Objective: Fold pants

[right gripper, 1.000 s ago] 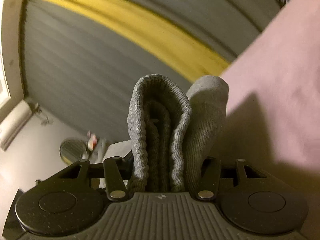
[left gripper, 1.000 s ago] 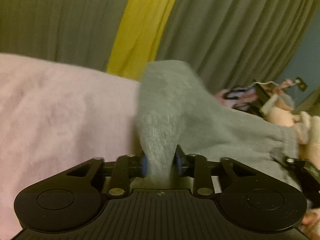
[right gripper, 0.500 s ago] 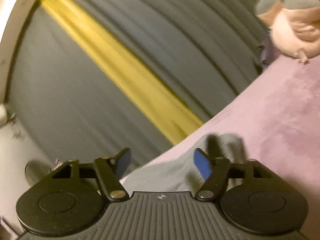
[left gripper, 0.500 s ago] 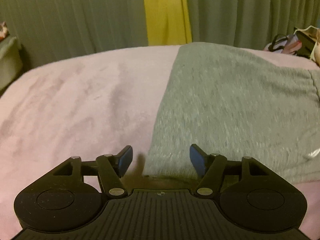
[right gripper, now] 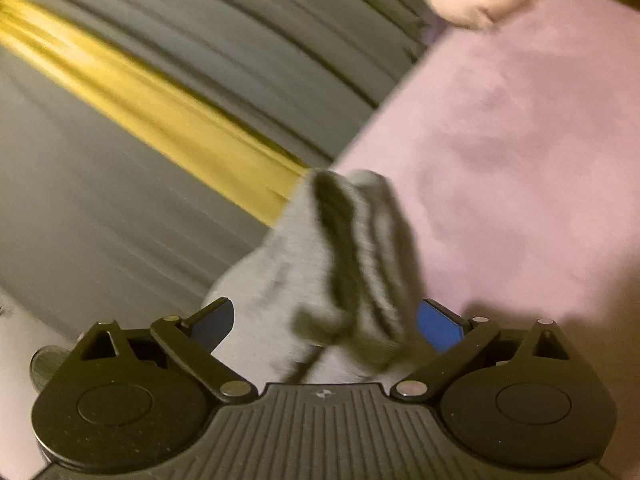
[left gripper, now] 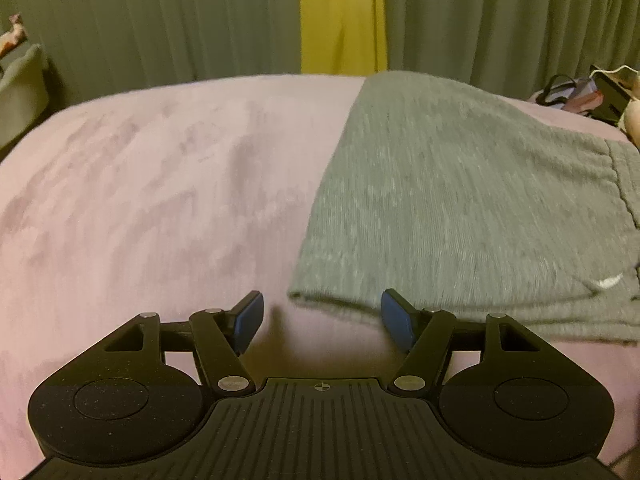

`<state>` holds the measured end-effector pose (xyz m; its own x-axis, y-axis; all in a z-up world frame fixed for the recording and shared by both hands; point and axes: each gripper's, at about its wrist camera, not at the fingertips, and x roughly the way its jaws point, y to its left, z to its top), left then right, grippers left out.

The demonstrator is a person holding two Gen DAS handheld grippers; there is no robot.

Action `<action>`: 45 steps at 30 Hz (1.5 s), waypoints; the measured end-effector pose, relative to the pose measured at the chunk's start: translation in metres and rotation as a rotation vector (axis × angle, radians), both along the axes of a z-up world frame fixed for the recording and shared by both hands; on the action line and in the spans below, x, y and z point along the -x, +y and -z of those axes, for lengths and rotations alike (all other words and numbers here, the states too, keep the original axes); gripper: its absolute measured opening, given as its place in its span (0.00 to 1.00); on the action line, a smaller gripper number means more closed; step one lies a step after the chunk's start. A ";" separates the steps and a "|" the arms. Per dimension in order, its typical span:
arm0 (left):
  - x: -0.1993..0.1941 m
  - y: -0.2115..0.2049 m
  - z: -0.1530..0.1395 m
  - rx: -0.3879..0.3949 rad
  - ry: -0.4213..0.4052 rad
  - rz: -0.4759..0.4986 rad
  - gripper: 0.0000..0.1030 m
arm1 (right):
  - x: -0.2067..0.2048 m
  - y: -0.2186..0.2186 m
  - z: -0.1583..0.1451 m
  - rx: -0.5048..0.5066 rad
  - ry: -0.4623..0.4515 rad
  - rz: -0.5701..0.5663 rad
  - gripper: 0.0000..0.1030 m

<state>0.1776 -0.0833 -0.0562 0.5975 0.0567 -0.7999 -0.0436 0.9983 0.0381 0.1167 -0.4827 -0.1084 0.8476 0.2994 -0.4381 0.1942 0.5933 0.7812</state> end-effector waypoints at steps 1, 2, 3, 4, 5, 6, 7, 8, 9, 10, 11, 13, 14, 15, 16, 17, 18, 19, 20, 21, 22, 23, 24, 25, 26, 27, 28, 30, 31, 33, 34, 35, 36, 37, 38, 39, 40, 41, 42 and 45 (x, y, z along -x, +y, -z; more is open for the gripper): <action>0.002 0.002 0.001 0.003 0.011 -0.002 0.69 | -0.009 -0.001 0.006 -0.031 0.010 -0.028 0.96; 0.005 0.004 0.002 0.007 0.022 -0.005 0.69 | -0.015 -0.002 0.010 -0.054 0.045 -0.053 0.96; 0.009 0.005 0.003 0.010 0.030 -0.008 0.69 | -0.023 0.001 0.013 -0.065 0.082 -0.060 0.96; 0.013 0.009 0.005 0.017 0.037 -0.010 0.69 | -0.024 0.004 0.019 -0.068 0.116 -0.070 0.96; 0.017 0.012 0.006 0.025 0.040 -0.011 0.69 | -0.026 0.008 0.025 -0.078 0.134 -0.088 0.96; 0.022 0.016 0.008 0.040 0.041 -0.015 0.69 | -0.022 0.012 0.028 -0.076 0.129 -0.093 0.96; 0.029 0.020 0.010 0.059 0.038 -0.021 0.71 | -0.025 0.013 0.029 -0.071 0.119 -0.090 0.96; 0.035 0.025 0.014 0.084 0.034 -0.033 0.73 | -0.027 0.013 0.029 -0.073 0.113 -0.093 0.96; 0.042 0.030 0.019 0.118 0.027 -0.053 0.73 | -0.029 0.014 0.031 -0.079 0.107 -0.099 0.96; 0.050 0.036 0.025 0.163 0.020 -0.078 0.73 | -0.031 0.015 0.032 -0.083 0.098 -0.108 0.96; 0.059 0.041 0.031 0.205 0.010 -0.109 0.73 | -0.034 0.015 0.034 -0.092 0.086 -0.120 0.96; 0.074 0.046 0.036 0.241 -0.044 -0.164 0.73 | -0.041 0.013 0.041 -0.137 0.073 -0.146 0.95; 0.075 0.045 0.033 0.249 -0.049 -0.172 0.73 | -0.044 0.013 0.043 -0.162 0.070 -0.152 0.77; 0.075 0.046 0.031 0.266 -0.058 -0.171 0.74 | -0.048 0.012 0.049 -0.184 0.070 -0.152 0.70; 0.075 0.046 0.030 0.287 -0.070 -0.169 0.75 | -0.051 0.010 0.054 -0.210 0.069 -0.157 0.70; 0.074 0.047 0.030 0.307 -0.075 -0.169 0.78 | -0.053 0.009 0.055 -0.225 0.071 -0.160 0.70; 0.073 0.048 0.033 0.321 -0.070 -0.176 0.78 | -0.058 0.011 0.054 -0.233 0.074 -0.168 0.74; 0.073 0.048 0.036 0.323 -0.066 -0.186 0.78 | -0.063 0.011 0.055 -0.246 0.078 -0.176 0.77; 0.073 0.047 0.037 0.315 -0.068 -0.189 0.78 | -0.067 0.013 0.055 -0.259 0.080 -0.176 0.83; 0.073 0.045 0.037 0.302 -0.071 -0.185 0.78 | -0.070 0.015 0.055 -0.260 0.076 -0.179 0.86; 0.072 0.043 0.036 0.286 -0.072 -0.177 0.79 | -0.073 0.018 0.054 -0.240 0.081 -0.176 0.84; 0.072 0.041 0.036 0.275 -0.074 -0.172 0.79 | -0.074 0.021 0.051 -0.190 0.098 -0.166 0.68; 0.072 0.040 0.037 0.268 -0.076 -0.171 0.79 | -0.075 0.024 0.048 -0.149 0.105 -0.172 0.61; 0.072 0.038 0.037 0.261 -0.080 -0.171 0.79 | -0.077 0.027 0.042 -0.115 0.110 -0.180 0.58; 0.072 0.037 0.036 0.257 -0.082 -0.171 0.79 | -0.078 0.029 0.035 -0.080 0.103 -0.188 0.55; 0.072 0.037 0.036 0.255 -0.082 -0.171 0.79 | -0.079 0.033 0.023 -0.031 0.083 -0.198 0.54; 0.071 0.038 0.036 0.255 -0.080 -0.172 0.79 | -0.080 0.038 0.010 0.042 0.051 -0.213 0.53; 0.072 0.040 0.035 0.261 -0.083 -0.175 0.79 | -0.080 0.043 -0.010 0.130 -0.009 -0.222 0.53; 0.073 0.041 0.034 0.268 -0.086 -0.178 0.79 | -0.081 0.042 -0.016 0.151 -0.026 -0.214 0.53; 0.075 0.044 0.035 0.281 -0.082 -0.180 0.79 | -0.088 0.037 -0.021 0.215 -0.027 -0.207 0.58; 0.073 0.044 0.036 0.283 -0.079 -0.182 0.79 | -0.093 0.035 -0.020 0.263 0.011 -0.215 0.60; 0.072 0.044 0.036 0.282 -0.077 -0.182 0.79 | -0.095 0.034 -0.018 0.303 0.062 -0.226 0.65; 0.070 0.044 0.037 0.281 -0.077 -0.180 0.79 | -0.095 0.035 -0.017 0.344 0.127 -0.214 0.73; 0.070 0.044 0.037 0.277 -0.077 -0.176 0.81 | -0.090 0.036 -0.019 0.386 0.162 -0.184 0.74; 0.069 0.042 0.038 0.269 -0.078 -0.171 0.81 | -0.080 0.039 -0.024 0.444 0.149 -0.155 0.77; 0.068 0.041 0.038 0.261 -0.079 -0.167 0.81 | -0.070 0.042 -0.029 0.490 0.112 -0.138 0.83; 0.067 0.040 0.039 0.250 -0.080 -0.158 0.83 | -0.059 0.045 -0.035 0.532 0.078 -0.120 0.85; 0.066 0.037 0.040 0.236 -0.079 -0.147 0.84 | -0.050 0.049 -0.039 0.563 0.055 -0.109 0.88; 0.066 0.034 0.040 0.217 -0.077 -0.136 0.84 | -0.043 0.051 -0.041 0.571 0.045 -0.121 0.92; 0.066 0.023 0.042 0.144 -0.064 -0.096 0.84 | -0.037 0.055 -0.029 0.670 0.189 -0.140 0.93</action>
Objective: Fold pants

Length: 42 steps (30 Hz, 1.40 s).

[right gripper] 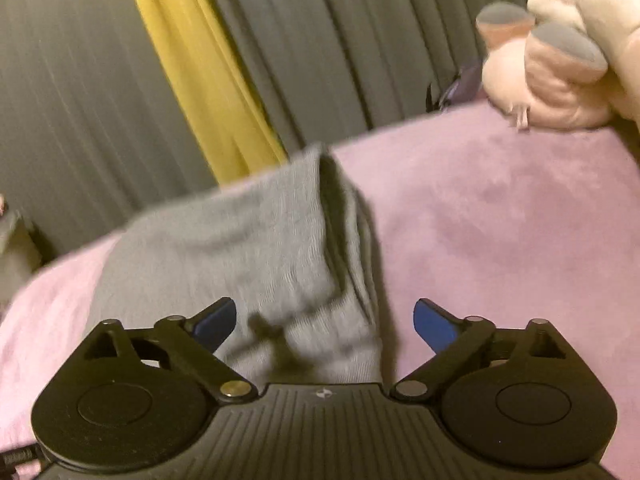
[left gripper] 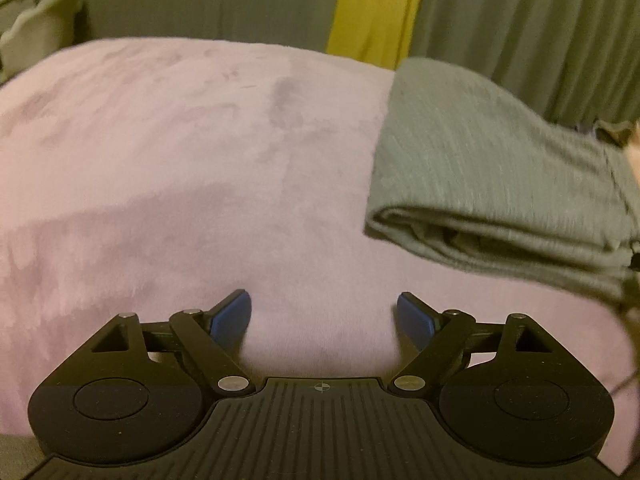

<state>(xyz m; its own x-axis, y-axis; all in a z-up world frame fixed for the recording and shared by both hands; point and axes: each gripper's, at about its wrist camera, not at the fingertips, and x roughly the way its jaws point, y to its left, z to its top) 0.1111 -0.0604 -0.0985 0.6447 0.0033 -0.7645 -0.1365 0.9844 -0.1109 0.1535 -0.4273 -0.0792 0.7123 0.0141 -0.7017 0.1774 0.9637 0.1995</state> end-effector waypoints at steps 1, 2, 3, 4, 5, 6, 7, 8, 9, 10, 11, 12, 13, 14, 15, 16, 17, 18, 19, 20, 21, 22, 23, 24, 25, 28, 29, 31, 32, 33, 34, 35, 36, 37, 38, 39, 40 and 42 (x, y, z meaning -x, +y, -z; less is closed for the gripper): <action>0.001 -0.003 0.000 -0.018 0.004 0.009 0.84 | -0.003 0.005 0.007 0.076 0.060 0.033 0.93; 0.003 -0.006 -0.001 -0.036 0.009 0.017 0.84 | -0.001 0.008 0.010 0.111 0.091 0.050 0.91; 0.004 -0.009 -0.002 -0.048 0.013 0.026 0.84 | 0.006 0.010 0.009 0.117 0.088 0.058 0.90; 0.007 -0.011 -0.003 -0.053 0.013 0.035 0.85 | 0.015 0.013 0.005 0.107 0.066 0.048 0.90; 0.010 -0.014 -0.004 -0.054 0.012 0.044 0.85 | 0.029 0.017 0.001 0.085 0.036 0.020 0.91; 0.013 -0.017 -0.005 -0.053 0.011 0.055 0.85 | 0.043 0.023 -0.003 0.064 0.013 -0.013 0.93; 0.016 -0.020 -0.006 -0.050 0.011 0.069 0.85 | 0.054 0.031 -0.005 0.057 0.011 -0.038 0.95; 0.019 -0.023 -0.008 -0.049 0.012 0.081 0.85 | 0.064 0.041 -0.006 0.058 0.026 -0.071 0.95; 0.022 -0.026 -0.009 -0.050 0.012 0.087 0.85 | 0.067 0.048 -0.008 0.065 0.037 -0.097 0.95; 0.027 -0.029 -0.011 -0.053 0.006 0.098 0.85 | 0.073 0.056 -0.012 0.075 0.036 -0.111 0.95; 0.031 -0.032 -0.013 -0.056 -0.006 0.107 0.85 | 0.077 0.060 -0.014 0.086 0.026 -0.111 0.95; 0.036 -0.034 -0.016 -0.061 -0.024 0.114 0.85 | 0.083 0.067 -0.017 0.097 0.011 -0.112 0.96; 0.040 -0.036 -0.018 -0.066 -0.041 0.121 0.85 | 0.089 0.074 -0.019 0.105 -0.005 -0.121 0.96; 0.042 -0.038 -0.020 -0.071 -0.052 0.125 0.85 | 0.097 0.082 -0.021 0.115 -0.019 -0.132 0.96; 0.044 -0.039 -0.022 -0.076 -0.060 0.125 0.85 | 0.102 0.089 -0.019 0.130 -0.027 -0.141 0.96; 0.046 -0.041 -0.023 -0.080 -0.066 0.122 0.85 | 0.102 0.094 -0.015 0.151 -0.025 -0.144 0.96; 0.047 -0.042 -0.025 -0.082 -0.067 0.117 0.85 | 0.106 0.101 -0.013 0.176 -0.018 -0.147 0.96; 0.048 -0.043 -0.026 -0.081 -0.068 0.112 0.86 | 0.109 0.106 -0.015 0.189 -0.021 -0.155 0.96; 0.050 -0.044 -0.027 -0.078 -0.070 0.112 0.86 | 0.112 0.109 -0.016 0.196 -0.031 -0.166 0.96; 0.051 -0.044 -0.028 -0.074 -0.075 0.117 0.86 | 0.115 0.112 -0.016 0.208 -0.043 -0.174 0.96; 0.052 -0.046 -0.029 -0.074 -0.084 0.125 0.86 | 0.116 0.115 -0.017 0.229 -0.053 -0.171 0.96; 0.053 -0.047 -0.030 -0.076 -0.092 0.130 0.86 | 0.116 0.117 -0.017 0.246 -0.057 -0.171 0.96; 0.054 -0.049 -0.031 -0.080 -0.103 0.137 0.87 | 0.116 0.120 -0.017 0.259 -0.055 -0.177 0.96; 0.057 -0.051 -0.033 -0.084 -0.112 0.144 0.87 | 0.116 0.123 -0.018 0.266 -0.054 -0.184 0.96; 0.057 -0.053 -0.034 -0.090 -0.120 0.150 0.87 | 0.116 0.125 -0.018 0.273 -0.053 -0.194 0.96; 0.059 -0.057 -0.035 -0.094 -0.142 0.160 0.87 | 0.119 0.131 -0.020 0.299 -0.061 -0.195 0.96; 0.059 -0.058 -0.036 -0.095 -0.148 0.162 0.88 | 0.119 0.133 -0.021 0.304 -0.064 -0.197 0.96; 0.060 -0.060 -0.036 -0.097 -0.159 0.165 0.88 | 0.118 0.134 -0.024 0.298 -0.062 -0.221 0.96; 0.060 -0.060 -0.037 -0.096 -0.165 0.164 0.88 | 0.116 0.136 -0.025 0.289 -0.059 -0.233 0.96; 0.061 -0.060 -0.037 -0.094 -0.174 0.163 0.88 | 0.115 0.138 -0.026 0.287 -0.061 -0.238 0.96; 0.061 -0.060 -0.037 -0.093 -0.180 0.162 0.88 | 0.113 0.140 -0.027 0.295 -0.067 -0.243 0.96; 0.061 -0.060 -0.037 -0.092 -0.187 0.159 0.89 | 0.112 0.142 -0.028 0.310 -0.077 -0.244 0.96; 0.060 -0.059 -0.037 -0.090 -0.192 0.156 0.89 | 0.110 0.145 -0.028 0.323 -0.087 -0.249 0.96; 0.060 -0.059 -0.037 -0.088 -0.196 0.153 0.89 | 0.108 0.147 -0.029 0.332 -0.094 -0.260 0.96; 0.059 -0.058 -0.036 -0.084 -0.199 0.150 0.90 | 0.107 0.148 -0.029 0.333 -0.097 -0.272 0.96; 0.059 -0.058 -0.036 -0.079 -0.202 0.146 0.90 | 0.105 0.149 -0.028 0.332 -0.097 -0.281 0.96; 0.058 -0.057 -0.035 -0.076 -0.203 0.141 0.90 | 0.103 0.149 -0.027 0.329 -0.093 -0.283 0.96; 0.055 -0.056 -0.033 -0.069 -0.202 0.136 0.90 | 0.099 0.147 -0.023 0.312 -0.075 -0.278 0.96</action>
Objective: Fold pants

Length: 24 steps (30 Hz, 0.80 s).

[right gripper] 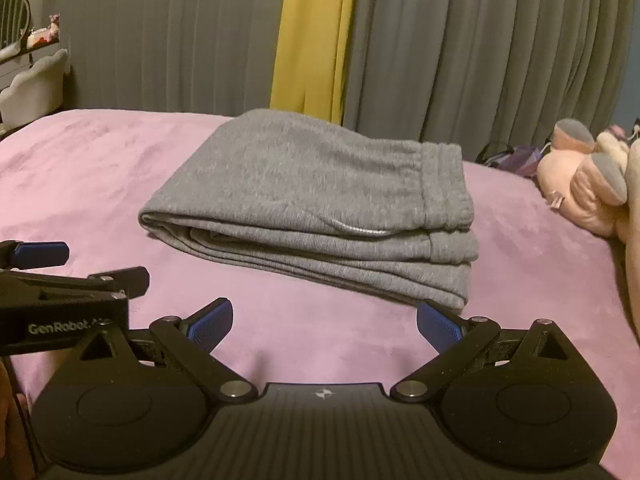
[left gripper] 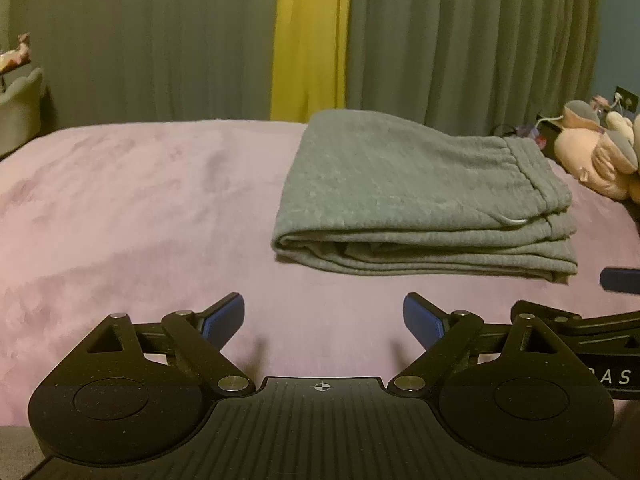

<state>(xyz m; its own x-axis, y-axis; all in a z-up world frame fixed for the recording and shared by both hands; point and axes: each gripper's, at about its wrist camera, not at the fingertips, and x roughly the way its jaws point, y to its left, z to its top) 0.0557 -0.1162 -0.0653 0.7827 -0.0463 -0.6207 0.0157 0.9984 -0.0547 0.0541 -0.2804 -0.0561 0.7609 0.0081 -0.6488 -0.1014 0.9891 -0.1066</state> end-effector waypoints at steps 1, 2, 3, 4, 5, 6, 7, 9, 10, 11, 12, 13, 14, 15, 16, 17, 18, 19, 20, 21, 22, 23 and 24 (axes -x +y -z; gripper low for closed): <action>-0.002 0.000 0.001 0.001 0.002 0.000 0.90 | -0.002 -0.002 0.002 -0.012 0.008 0.008 0.96; -0.003 -0.001 0.002 -0.003 0.006 0.000 0.90 | -0.003 -0.004 0.003 -0.022 0.013 0.018 0.96; -0.005 -0.002 0.004 -0.013 0.011 0.003 0.90 | -0.004 -0.006 0.003 -0.033 0.015 0.027 0.96; -0.006 -0.004 0.005 -0.023 0.016 0.007 0.90 | -0.005 -0.008 0.004 -0.042 0.017 0.037 0.96; -0.006 -0.005 0.006 -0.030 0.020 0.011 0.90 | -0.006 -0.010 0.005 -0.050 0.019 0.049 0.96; -0.007 -0.007 0.007 -0.037 0.023 0.016 0.90 | -0.007 -0.012 0.005 -0.059 0.022 0.056 0.96; -0.007 -0.008 0.008 -0.042 0.024 0.020 0.90 | -0.008 -0.013 0.006 -0.068 0.024 0.060 0.96; -0.006 -0.009 0.008 -0.044 0.024 0.028 0.90 | -0.009 -0.015 0.006 -0.081 0.021 0.069 0.96; -0.006 -0.010 0.009 -0.046 0.025 0.029 0.90 | -0.009 -0.015 0.007 -0.084 0.017 0.071 0.96; -0.006 -0.010 0.009 -0.047 0.026 0.029 0.90 | -0.009 -0.014 0.007 -0.086 0.015 0.070 0.96; -0.006 -0.009 0.010 -0.047 0.026 0.028 0.90 | -0.010 -0.014 0.008 -0.086 0.015 0.068 0.96; -0.007 -0.010 0.010 -0.048 0.027 0.027 0.90 | -0.010 -0.014 0.009 -0.085 0.018 0.064 0.96; -0.007 -0.009 0.011 -0.050 0.029 0.024 0.90 | -0.011 -0.013 0.010 -0.081 0.022 0.063 0.96; -0.008 -0.009 0.011 -0.051 0.031 0.023 0.90 | -0.011 -0.013 0.010 -0.079 0.023 0.062 0.96; -0.008 -0.009 0.011 -0.050 0.033 0.022 0.90 | -0.012 -0.014 0.011 -0.081 0.024 0.059 0.96; -0.008 -0.009 0.012 -0.051 0.034 0.021 0.90 | -0.011 -0.014 0.011 -0.085 0.025 0.057 0.96; -0.008 -0.009 0.012 -0.052 0.035 0.021 0.90 | -0.011 -0.014 0.011 -0.084 0.023 0.058 0.96; -0.008 -0.009 0.013 -0.054 0.036 0.023 0.90 | -0.011 -0.014 0.011 -0.084 0.022 0.058 0.96; -0.009 -0.009 0.013 -0.055 0.037 0.024 0.90 | -0.010 -0.015 0.011 -0.087 0.023 0.058 0.96; -0.008 -0.009 0.013 -0.057 0.037 0.027 0.90 | -0.010 -0.015 0.012 -0.090 0.024 0.058 0.96; -0.008 -0.009 0.013 -0.059 0.036 0.029 0.90 | -0.011 -0.016 0.012 -0.091 0.025 0.060 0.96; -0.008 -0.010 0.013 -0.061 0.036 0.032 0.90 | -0.011 -0.016 0.012 -0.091 0.027 0.061 0.96; -0.008 -0.010 0.013 -0.064 0.036 0.035 0.90 | -0.011 -0.016 0.012 -0.092 0.028 0.065 0.96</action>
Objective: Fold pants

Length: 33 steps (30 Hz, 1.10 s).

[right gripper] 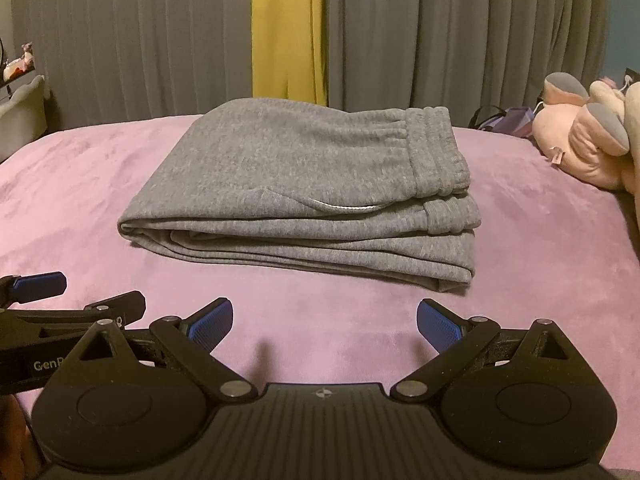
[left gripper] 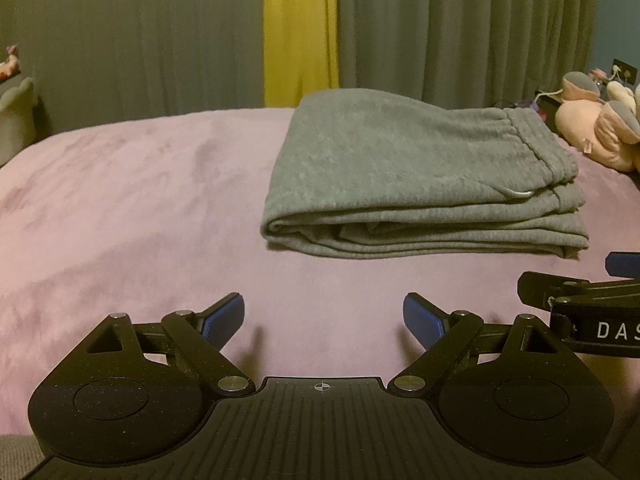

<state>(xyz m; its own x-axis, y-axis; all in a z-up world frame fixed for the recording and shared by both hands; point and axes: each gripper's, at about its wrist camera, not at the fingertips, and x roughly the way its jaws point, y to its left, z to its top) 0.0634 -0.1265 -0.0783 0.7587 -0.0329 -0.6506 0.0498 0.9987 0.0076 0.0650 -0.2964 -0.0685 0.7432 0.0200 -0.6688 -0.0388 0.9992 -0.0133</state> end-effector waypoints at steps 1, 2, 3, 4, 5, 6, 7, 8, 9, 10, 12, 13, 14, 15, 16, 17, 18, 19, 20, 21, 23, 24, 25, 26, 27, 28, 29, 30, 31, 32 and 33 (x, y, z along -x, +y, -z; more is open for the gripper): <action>0.001 0.000 0.000 -0.002 -0.001 0.001 0.90 | 0.000 0.000 0.000 0.000 0.001 0.003 0.96; 0.001 -0.001 0.000 -0.005 -0.003 0.002 0.90 | 0.000 0.000 0.000 -0.001 0.002 0.004 0.96; 0.002 -0.001 -0.001 -0.007 -0.005 0.004 0.90 | 0.000 0.000 0.000 -0.001 0.001 0.003 0.96; 0.002 0.000 -0.001 -0.007 -0.006 0.005 0.90 | 0.001 0.000 0.000 0.001 0.000 0.002 0.96; 0.003 0.000 -0.002 -0.005 -0.007 0.006 0.90 | 0.002 0.001 0.000 0.004 -0.002 0.000 0.96; 0.003 0.000 -0.002 -0.003 -0.009 0.007 0.90 | 0.002 0.001 0.000 0.007 -0.004 -0.001 0.96; 0.003 0.000 -0.002 -0.002 -0.011 0.007 0.90 | 0.002 0.002 -0.001 0.010 -0.005 -0.002 0.96; 0.003 0.001 -0.002 -0.001 -0.010 0.009 0.90 | 0.003 0.002 -0.001 0.013 -0.008 -0.003 0.96; 0.003 0.001 -0.002 0.000 -0.009 0.008 0.90 | 0.003 0.002 -0.001 0.013 -0.010 -0.003 0.96; 0.004 0.001 -0.003 0.002 -0.008 0.008 0.90 | 0.003 0.002 -0.002 0.014 -0.011 -0.004 0.96; 0.004 0.002 -0.003 0.006 -0.009 0.008 0.90 | 0.003 0.002 -0.002 0.018 -0.012 -0.002 0.96; 0.004 0.002 -0.003 0.007 -0.010 0.008 0.90 | 0.004 0.002 -0.003 0.018 -0.012 -0.001 0.96; 0.005 0.002 -0.004 0.007 -0.011 0.008 0.90 | 0.004 0.002 -0.003 0.018 -0.012 -0.001 0.96; 0.004 0.002 -0.004 0.007 -0.013 0.007 0.90 | 0.004 0.002 -0.003 0.019 -0.013 0.000 0.96; 0.005 0.002 -0.004 0.008 -0.015 0.007 0.90 | 0.004 0.002 -0.003 0.022 -0.012 0.001 0.96; 0.005 0.002 -0.005 0.008 -0.016 0.007 0.90 | 0.004 0.002 -0.003 0.022 -0.012 0.001 0.96; 0.005 0.002 -0.005 0.009 -0.016 0.006 0.90 | 0.005 0.003 -0.003 0.022 -0.012 0.000 0.96; 0.005 0.002 -0.005 0.010 -0.015 0.006 0.90 | 0.005 0.003 -0.004 0.023 -0.013 0.001 0.96; 0.005 0.002 -0.005 0.012 -0.015 0.006 0.90 | 0.005 0.003 -0.004 0.024 -0.014 0.001 0.96; 0.004 0.002 -0.005 0.013 -0.015 0.006 0.90 | 0.005 0.003 -0.004 0.025 -0.015 0.001 0.96; 0.004 0.002 -0.005 0.013 -0.015 0.005 0.90 | 0.006 0.003 -0.004 0.025 -0.017 0.001 0.96; 0.004 0.002 -0.005 0.013 -0.015 0.006 0.90 | 0.006 0.003 -0.004 0.025 -0.016 0.001 0.96; 0.004 0.002 -0.005 0.013 -0.015 0.005 0.90 | 0.006 0.003 -0.004 0.025 -0.016 0.001 0.96; 0.004 0.002 -0.005 0.013 -0.015 0.006 0.90 | 0.006 0.003 -0.004 0.025 -0.016 0.001 0.96; 0.005 0.002 -0.005 0.011 -0.016 0.007 0.90 | 0.006 0.003 -0.004 0.025 -0.017 0.002 0.96; 0.004 0.002 -0.005 0.011 -0.016 0.007 0.90 | 0.006 0.003 -0.004 0.025 -0.017 0.002 0.96; 0.005 0.002 -0.005 0.010 -0.016 0.008 0.90 | 0.006 0.003 -0.004 0.024 -0.016 0.001 0.96; 0.005 0.002 -0.005 0.010 -0.016 0.008 0.90 | 0.006 0.002 -0.004 0.023 -0.015 0.001 0.96; 0.005 0.002 -0.005 0.009 -0.016 0.009 0.90 | 0.006 0.002 -0.004 0.023 -0.014 0.001 0.96; 0.005 0.002 -0.004 0.009 -0.015 0.008 0.90 | 0.006 0.002 -0.004 0.023 -0.014 0.001 0.96; 0.005 0.001 -0.004 0.009 -0.014 0.009 0.90 | 0.006 0.002 -0.004 0.023 -0.014 0.000 0.96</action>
